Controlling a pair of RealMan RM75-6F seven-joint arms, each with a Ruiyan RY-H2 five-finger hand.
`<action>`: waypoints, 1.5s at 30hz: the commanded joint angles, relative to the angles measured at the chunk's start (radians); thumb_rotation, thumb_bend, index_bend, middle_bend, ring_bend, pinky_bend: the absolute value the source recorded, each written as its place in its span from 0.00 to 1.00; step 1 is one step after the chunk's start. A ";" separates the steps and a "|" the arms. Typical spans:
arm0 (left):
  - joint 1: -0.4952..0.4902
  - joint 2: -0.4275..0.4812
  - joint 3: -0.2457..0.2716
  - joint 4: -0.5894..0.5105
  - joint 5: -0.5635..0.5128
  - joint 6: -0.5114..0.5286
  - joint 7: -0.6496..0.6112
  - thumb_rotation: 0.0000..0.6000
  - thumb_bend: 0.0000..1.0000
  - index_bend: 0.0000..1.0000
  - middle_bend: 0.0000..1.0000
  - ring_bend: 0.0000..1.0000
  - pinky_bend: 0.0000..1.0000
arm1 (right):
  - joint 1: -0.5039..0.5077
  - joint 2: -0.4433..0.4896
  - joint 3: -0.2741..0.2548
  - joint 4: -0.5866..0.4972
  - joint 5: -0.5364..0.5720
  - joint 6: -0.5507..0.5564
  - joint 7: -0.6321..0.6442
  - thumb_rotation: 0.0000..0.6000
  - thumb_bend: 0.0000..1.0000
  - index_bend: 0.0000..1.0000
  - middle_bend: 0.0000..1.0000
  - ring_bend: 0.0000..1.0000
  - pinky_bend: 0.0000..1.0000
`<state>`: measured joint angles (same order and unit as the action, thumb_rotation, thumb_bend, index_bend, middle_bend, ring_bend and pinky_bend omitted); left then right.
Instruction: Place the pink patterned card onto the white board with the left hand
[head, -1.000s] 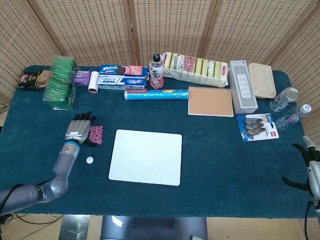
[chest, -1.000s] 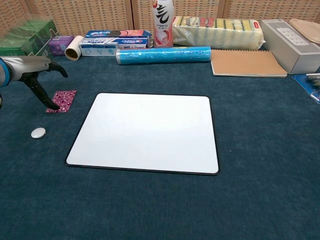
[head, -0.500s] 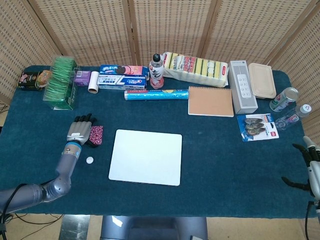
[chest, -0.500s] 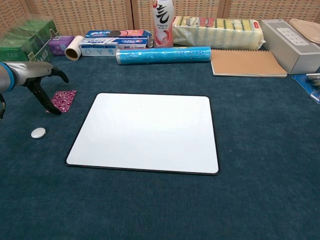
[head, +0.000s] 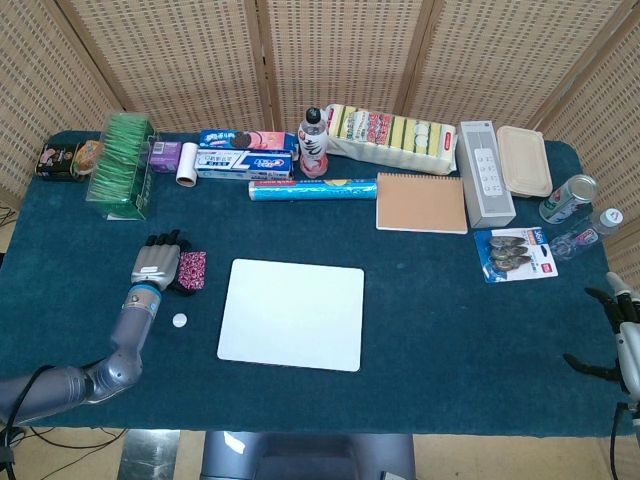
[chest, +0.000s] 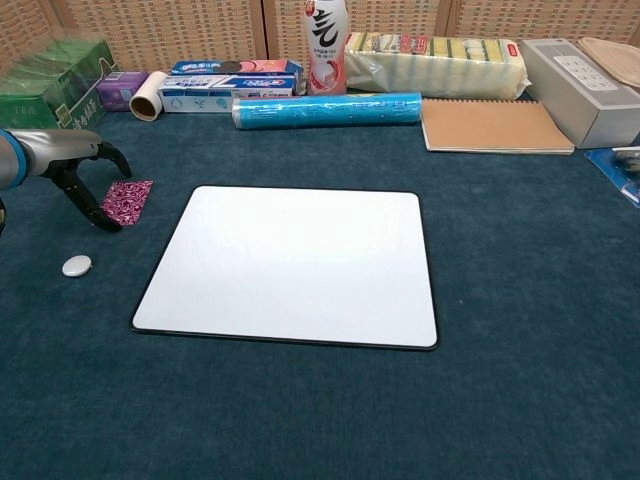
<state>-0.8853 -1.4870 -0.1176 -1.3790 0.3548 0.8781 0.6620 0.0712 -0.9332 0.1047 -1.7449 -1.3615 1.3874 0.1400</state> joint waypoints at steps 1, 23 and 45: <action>-0.004 -0.001 0.001 0.000 -0.002 0.001 0.004 1.00 0.11 0.18 0.00 0.00 0.00 | 0.000 0.001 0.000 0.000 0.000 0.000 0.002 1.00 0.07 0.16 0.00 0.00 0.00; -0.007 0.035 -0.010 -0.060 0.001 0.047 0.008 1.00 0.12 0.33 0.00 0.00 0.00 | 0.001 0.002 0.000 -0.002 0.004 -0.004 0.003 1.00 0.07 0.16 0.00 0.00 0.00; -0.072 0.115 -0.047 -0.377 -0.011 0.198 0.093 1.00 0.12 0.33 0.00 0.00 0.00 | 0.003 0.009 0.002 0.001 0.008 -0.011 0.024 1.00 0.07 0.16 0.00 0.00 0.00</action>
<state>-0.9458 -1.3777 -0.1585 -1.7321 0.3475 1.0574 0.7413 0.0743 -0.9240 0.1067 -1.7444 -1.3536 1.3761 0.1639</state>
